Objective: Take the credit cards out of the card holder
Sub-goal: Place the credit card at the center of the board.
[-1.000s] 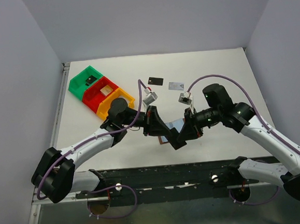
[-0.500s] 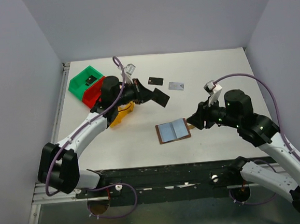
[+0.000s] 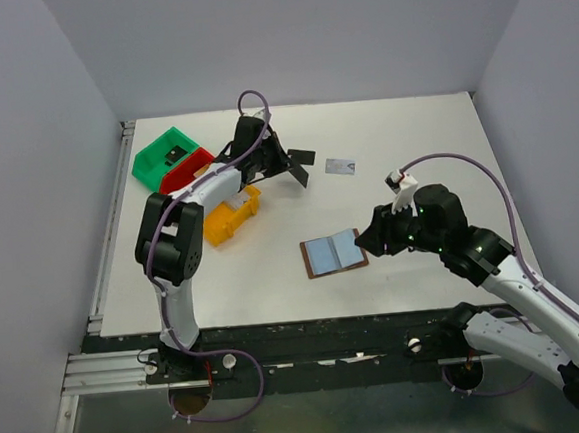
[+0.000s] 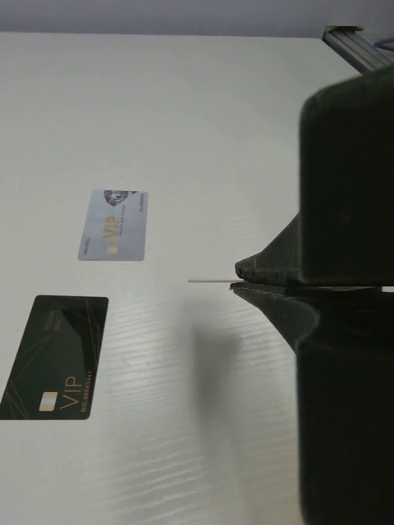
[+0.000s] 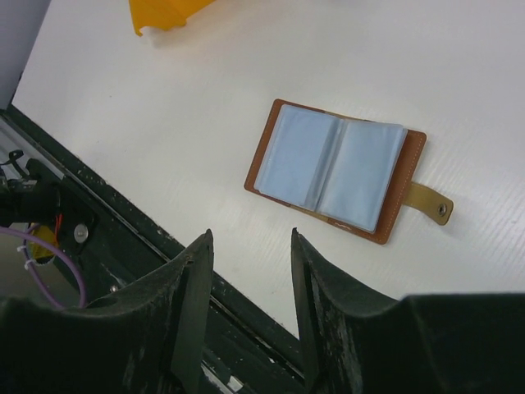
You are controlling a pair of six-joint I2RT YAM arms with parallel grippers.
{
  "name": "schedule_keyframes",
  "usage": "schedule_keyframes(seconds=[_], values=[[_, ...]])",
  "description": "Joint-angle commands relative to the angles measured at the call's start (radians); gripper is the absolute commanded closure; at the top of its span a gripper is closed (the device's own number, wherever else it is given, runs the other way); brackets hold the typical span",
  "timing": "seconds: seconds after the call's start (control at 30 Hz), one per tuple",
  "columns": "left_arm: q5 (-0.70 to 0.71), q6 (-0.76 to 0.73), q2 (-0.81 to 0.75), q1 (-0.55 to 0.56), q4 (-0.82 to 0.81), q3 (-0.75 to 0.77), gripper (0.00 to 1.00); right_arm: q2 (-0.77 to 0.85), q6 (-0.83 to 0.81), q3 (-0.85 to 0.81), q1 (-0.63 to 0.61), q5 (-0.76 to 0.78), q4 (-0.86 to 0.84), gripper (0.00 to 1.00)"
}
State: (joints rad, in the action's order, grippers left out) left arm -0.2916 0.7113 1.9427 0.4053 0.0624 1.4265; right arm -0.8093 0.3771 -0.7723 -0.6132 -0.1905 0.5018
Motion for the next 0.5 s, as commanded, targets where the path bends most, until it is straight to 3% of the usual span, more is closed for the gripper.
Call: schedule_keyframes(seconds=[0.0, 0.47], values=[[0.02, 0.022, 0.073, -0.013, 0.025, 0.103, 1.0, -0.028, -0.013, -0.004, 0.0, -0.044, -0.039, 0.5], [0.02, 0.082, 0.248, -0.019, -0.027, 0.186, 1.0, -0.054, -0.024, 0.002, 0.001, -0.033, -0.029, 0.5]])
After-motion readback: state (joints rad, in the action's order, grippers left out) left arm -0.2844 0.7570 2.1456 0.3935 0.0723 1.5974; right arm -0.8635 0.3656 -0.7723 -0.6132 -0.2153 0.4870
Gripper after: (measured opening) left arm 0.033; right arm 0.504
